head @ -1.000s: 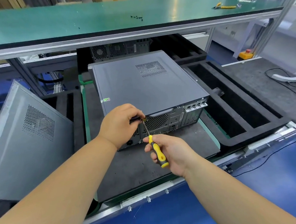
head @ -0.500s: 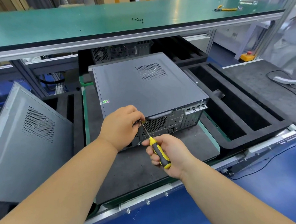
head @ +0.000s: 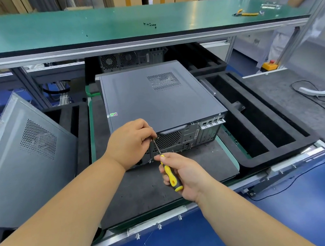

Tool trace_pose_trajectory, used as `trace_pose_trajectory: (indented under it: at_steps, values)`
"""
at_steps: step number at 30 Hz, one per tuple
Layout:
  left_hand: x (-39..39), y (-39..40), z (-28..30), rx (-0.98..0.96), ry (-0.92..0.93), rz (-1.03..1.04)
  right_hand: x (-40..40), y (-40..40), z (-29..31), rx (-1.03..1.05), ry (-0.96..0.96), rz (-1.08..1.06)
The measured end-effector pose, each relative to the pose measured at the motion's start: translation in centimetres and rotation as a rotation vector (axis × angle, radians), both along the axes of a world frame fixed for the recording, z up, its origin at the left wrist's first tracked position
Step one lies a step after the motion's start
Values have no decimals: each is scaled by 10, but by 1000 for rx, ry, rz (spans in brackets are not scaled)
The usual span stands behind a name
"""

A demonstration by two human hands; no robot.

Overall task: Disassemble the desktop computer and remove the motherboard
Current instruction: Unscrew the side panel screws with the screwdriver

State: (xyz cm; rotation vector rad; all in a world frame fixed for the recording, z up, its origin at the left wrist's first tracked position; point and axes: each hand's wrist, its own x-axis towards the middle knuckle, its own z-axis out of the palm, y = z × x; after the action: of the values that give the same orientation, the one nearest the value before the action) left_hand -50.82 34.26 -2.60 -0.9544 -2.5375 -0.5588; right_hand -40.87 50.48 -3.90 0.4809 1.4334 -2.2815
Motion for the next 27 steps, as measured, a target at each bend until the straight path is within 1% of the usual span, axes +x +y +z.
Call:
trace_pose_trajectory:
  at_steps: [6,10,12,19,23,27]
  values:
    - [0,0,0,-4,1,-9,0,-4,4,87,-28,-2]
    - [0,1,1,-12,7,-6,-2,-3,14,-58,-133,4]
    - [0,1,1,-22,10,-8,-3,-1,17,-84,-157,22]
    - [2,1,2,-28,24,-5,0,0,14,-61,-100,34]
    - [2,0,1,-47,25,-6,4,-3,11,7,-41,12]
    - [2,0,2,-56,28,-17,6,-7,12,15,-59,-35]
